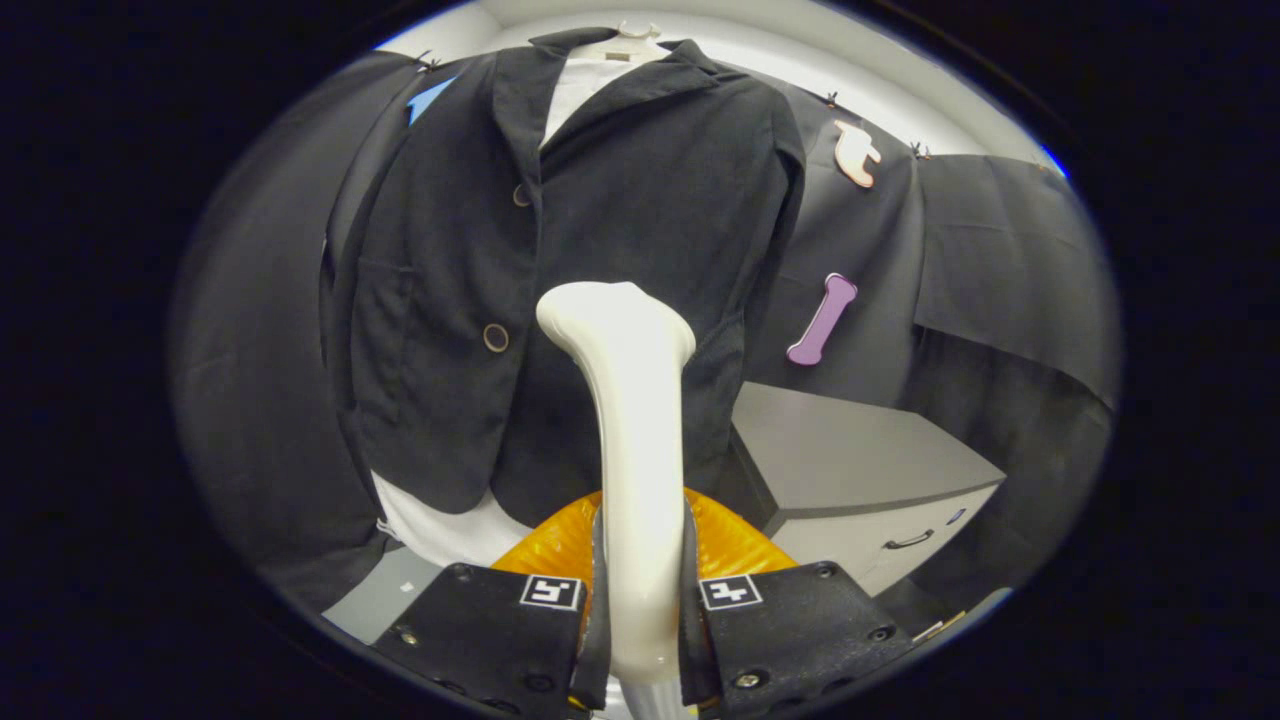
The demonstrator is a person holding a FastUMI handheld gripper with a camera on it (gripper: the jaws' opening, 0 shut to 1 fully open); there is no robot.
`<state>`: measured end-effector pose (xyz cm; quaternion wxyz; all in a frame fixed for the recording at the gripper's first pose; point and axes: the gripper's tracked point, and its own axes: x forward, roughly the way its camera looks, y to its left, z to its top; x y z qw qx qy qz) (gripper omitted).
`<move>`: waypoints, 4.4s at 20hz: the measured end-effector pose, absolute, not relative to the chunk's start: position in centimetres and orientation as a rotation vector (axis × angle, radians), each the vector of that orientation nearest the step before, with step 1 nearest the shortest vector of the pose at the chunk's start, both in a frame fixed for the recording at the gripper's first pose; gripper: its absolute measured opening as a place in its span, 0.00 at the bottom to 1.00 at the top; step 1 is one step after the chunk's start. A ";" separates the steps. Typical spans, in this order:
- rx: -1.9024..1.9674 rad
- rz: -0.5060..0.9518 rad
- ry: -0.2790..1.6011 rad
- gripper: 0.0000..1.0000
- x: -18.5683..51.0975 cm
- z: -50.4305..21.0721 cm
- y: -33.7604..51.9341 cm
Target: Iron the clothes twice with a garment steamer, once on the left side and once on the right side.
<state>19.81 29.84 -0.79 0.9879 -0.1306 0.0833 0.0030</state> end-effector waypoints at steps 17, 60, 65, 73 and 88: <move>-0.334 0.021 0.363 0.30 18.3 -13.3 28.0; -0.273 0.105 -0.315 0.30 20.6 27.5 48.7; -0.288 0.100 -0.264 0.30 20.3 23.4 48.2; -0.288 0.100 -0.177 0.30 19.7 17.0 47.4; -0.295 0.070 -0.092 0.30 18.7 9.3 45.4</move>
